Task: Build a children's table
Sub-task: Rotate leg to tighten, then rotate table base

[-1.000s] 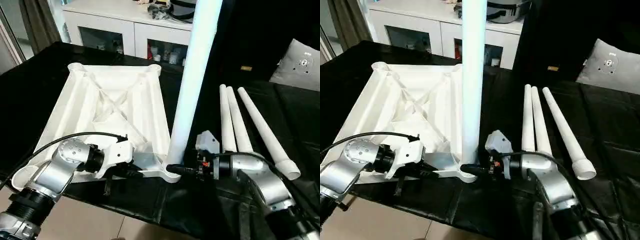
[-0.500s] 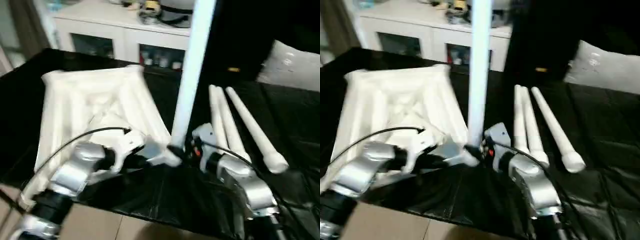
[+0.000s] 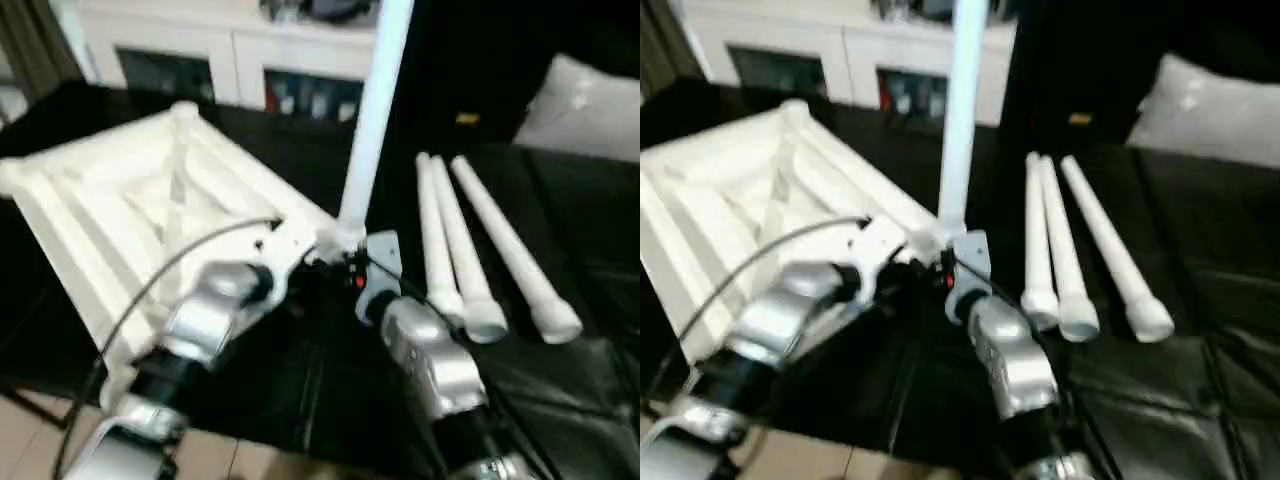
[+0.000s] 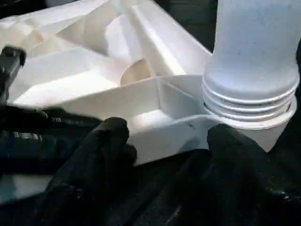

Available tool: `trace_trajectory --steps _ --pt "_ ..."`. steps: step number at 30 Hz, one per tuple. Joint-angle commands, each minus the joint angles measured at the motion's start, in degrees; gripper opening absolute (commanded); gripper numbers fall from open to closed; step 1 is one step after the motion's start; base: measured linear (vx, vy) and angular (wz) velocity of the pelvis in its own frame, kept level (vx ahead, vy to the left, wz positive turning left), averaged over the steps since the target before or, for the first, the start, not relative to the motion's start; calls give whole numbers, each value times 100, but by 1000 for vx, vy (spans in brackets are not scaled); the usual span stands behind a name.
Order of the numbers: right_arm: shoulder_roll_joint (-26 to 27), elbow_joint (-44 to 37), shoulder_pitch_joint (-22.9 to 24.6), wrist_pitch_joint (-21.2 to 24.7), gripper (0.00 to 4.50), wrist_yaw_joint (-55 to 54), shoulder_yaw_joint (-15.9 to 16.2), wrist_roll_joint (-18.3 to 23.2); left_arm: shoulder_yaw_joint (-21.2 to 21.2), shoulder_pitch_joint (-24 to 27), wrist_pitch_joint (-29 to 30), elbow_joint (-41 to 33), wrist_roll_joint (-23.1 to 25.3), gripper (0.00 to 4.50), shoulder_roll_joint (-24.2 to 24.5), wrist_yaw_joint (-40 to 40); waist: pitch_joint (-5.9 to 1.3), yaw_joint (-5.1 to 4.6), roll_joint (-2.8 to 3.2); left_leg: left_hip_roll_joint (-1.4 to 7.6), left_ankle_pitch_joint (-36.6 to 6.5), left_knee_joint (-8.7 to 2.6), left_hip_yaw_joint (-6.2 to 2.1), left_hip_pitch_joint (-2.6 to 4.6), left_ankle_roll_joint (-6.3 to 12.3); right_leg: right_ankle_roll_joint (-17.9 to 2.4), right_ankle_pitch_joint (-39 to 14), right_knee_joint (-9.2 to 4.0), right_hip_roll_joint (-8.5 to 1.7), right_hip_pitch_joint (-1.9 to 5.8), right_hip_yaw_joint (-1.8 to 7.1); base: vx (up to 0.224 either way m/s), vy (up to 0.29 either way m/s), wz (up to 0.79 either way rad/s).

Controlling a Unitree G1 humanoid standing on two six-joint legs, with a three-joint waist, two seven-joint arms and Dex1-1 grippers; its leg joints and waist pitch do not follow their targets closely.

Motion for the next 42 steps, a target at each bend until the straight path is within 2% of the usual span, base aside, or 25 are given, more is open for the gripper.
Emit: trace_trajectory --steps 1,2,3,4,6,8,10,11,15,16,17,18,21,23,25,27,28,30,32,33,34,36,38,41,42 --pt "-89 -80 87 -51 358 224 40 43 -56 -80 -414 -312 -122 0 11 -178 -441 45 70 371 508 -274 -141 23 1009 -1330 1252 -236 -676 479 457 0 0 0" --pt "-263 -159 105 -136 358 435 -45 111 -99 -30 -605 -261 -125 0 165 -340 -435 61 74 389 385 -283 -141 36 953 -1288 1003 -260 -673 479 453 0 0 0" --pt "-487 -241 124 -247 376 646 -87 171 -122 15 -722 -204 -133 0 302 -483 -402 102 97 420 47 -313 -146 54 755 -1132 316 -324 -649 476 441 0 0 0" --pt "-906 -452 182 -285 387 1106 -80 290 -152 76 -1036 -95 -130 0 519 -729 -388 106 99 435 -62 -329 -142 67 689 -1083 130 -347 -644 474 449 0 0 0" --pt "-1153 -588 239 -312 394 1403 -58 324 -156 103 -1074 -45 -164 0 632 -893 -325 128 99 440 -512 -365 -127 112 435 -912 -650 -427 -618 447 458 0 0 0" --pt "-1326 -701 303 -293 424 1642 -40 364 -169 116 -1119 -20 -156 0 727 -993 -304 138 131 428 -757 -379 -128 131 281 -811 -1170 -492 -637 434 462 0 0 0" --pt "-1593 -910 443 -203 435 1990 7 434 -199 126 -1199 30 -87 0 850 -1056 -303 133 106 434 -786 -391 -140 116 232 -712 -1368 -510 -635 446 463 0 0 0" --pt "-1775 -1080 549 -117 443 2170 11 477 -184 124 -1185 72 -76 0 876 -1057 -320 134 80 431 -728 -384 -146 100 254 -677 -1331 -503 -634 457 460 0 0 0" --pt "-1857 -1166 597 -67 443 2165 -32 479 -187 104 -1120 86 -89 0 858 -1024 -342 144 79 416 -514 -361 -142 79 304 -762 -1115 -480 -642 455 459 0 0 0" --pt "-1878 -1191 610 -49 443 2144 -47 481 -161 91 -1060 86 -110 0 825 -978 -340 140 63 414 -470 -360 -140 74 323 -780 -1080 -467 -633 454 453 0 0 0" --pt "-1979 -1326 661 84 443 2204 -71 616 -61 62 -924 42 -299 0 738 -1010 -342 146 57 410 -417 -352 -132 76 354 -790 -1031 -464 -631 461 453 0 0 0" --pt "-2015 -1381 682 117 450 2244 -76 654 -34 56 -905 19 -372 43 718 -1050 -353 164 62 417 -383 -345 -135 87 373 -798 -985 -456 -635 451 455 0 0 0" --pt "-1970 -1691 807 243 450 2140 -8 641 223 124 -718 -427 -753 64 612 -1102 -364 194 72 426 -270 -341 -135 73 447 -870 -731 -424 -632 441 452 0 0 0" --pt "-1922 -1741 833 280 450 2064 17 608 276 156 -689 -583 -795 76 622 -1077 -369 219 67 441 -232 -341 -138 68 441 -972 -587 -403 -643 443 448 0 0 0" --pt "-1788 -1757 852 270 450 1894 40 573 431 199 -444 -834 -906 95 692 -1051 -347 225 73 436 -378 -352 -129 74 393 -966 -778 -428 -641 438 447 0 0 0" --pt "-1723 -1836 882 606 450 1769 226 524 681 229 -62 -1085 -958 95 844 -922 -317 209 78 412 -548 -373 -133 75 288 -847 -1176 -474 -621 438 437 0 0 0" --pt "-1723 -1836 882 606 450 1769 226 524 681 229 -62 -1085 -958 95 844 -922 -319 205 81 407 -587 -370 -133 81 259 -802 -1268 -477 -618 441 433 0 0 0" --pt "-1733 -1897 934 723 450 1762 419 475 811 279 132 -1245 -923 95 998 -842 -310 198 84 390 -632 -369 -133 89 233 -653 -1544 -519 -613 434 432 0 0 0" --pt "-1580 -1907 982 738 450 1670 685 345 1118 415 719 -1487 -585 95 1405 -406 -304 182 107 403 -686 -380 -144 97 185 -566 -1636 -524 -598 411 430 0 0 0" --pt "-1499 -1829 953 747 450 1563 747 255 1241 472 813 -1520 -410 68 1541 -206 -318 164 117 419 -681 -384 -155 100 151 -602 -1543 -485 -596 409 434 0 0 0" --pt "-1407 -1738 920 794 450 1422 825 141 1382 566 922 -1603 -189 60 1732 60 -305 125 113 411 -709 -399 -167 85 129 -608 -1503 -491 -582 411 426 0 0 0" --pt "-1330 -1648 885 820 450 1297 850 69 1476 630 1009 -1655 -86 41 1862 147 -304 63 97 393 -753 -393 -168 86 104 -622 -1528 -490 -582 414 429 0 0 0" --pt "-1188 -1537 836 899 450 1088 870 22 1567 771 1141 -1803 97 28 2129 246 -307 75 131 415 -723 -397 -180 112 88 -688 -1490 -485 -605 395 449 0 0 0" --pt "-1008 -1407 752 993 450 875 979 -14 1768 1024 1456 -2070 267 14 2482 379 -306 78 147 432 -735 -406 -172 141 67 -765 -1282 -456 -586 368 458 0 0 0" --pt "-957 -1346 712 970 450 815 1048 -56 1811 1142 1523 -2126 319 10 2624 401 -296 82 118 430 -719 -418 -176 124 67 -779 -1249 -441 -596 380 462 0 0 0"
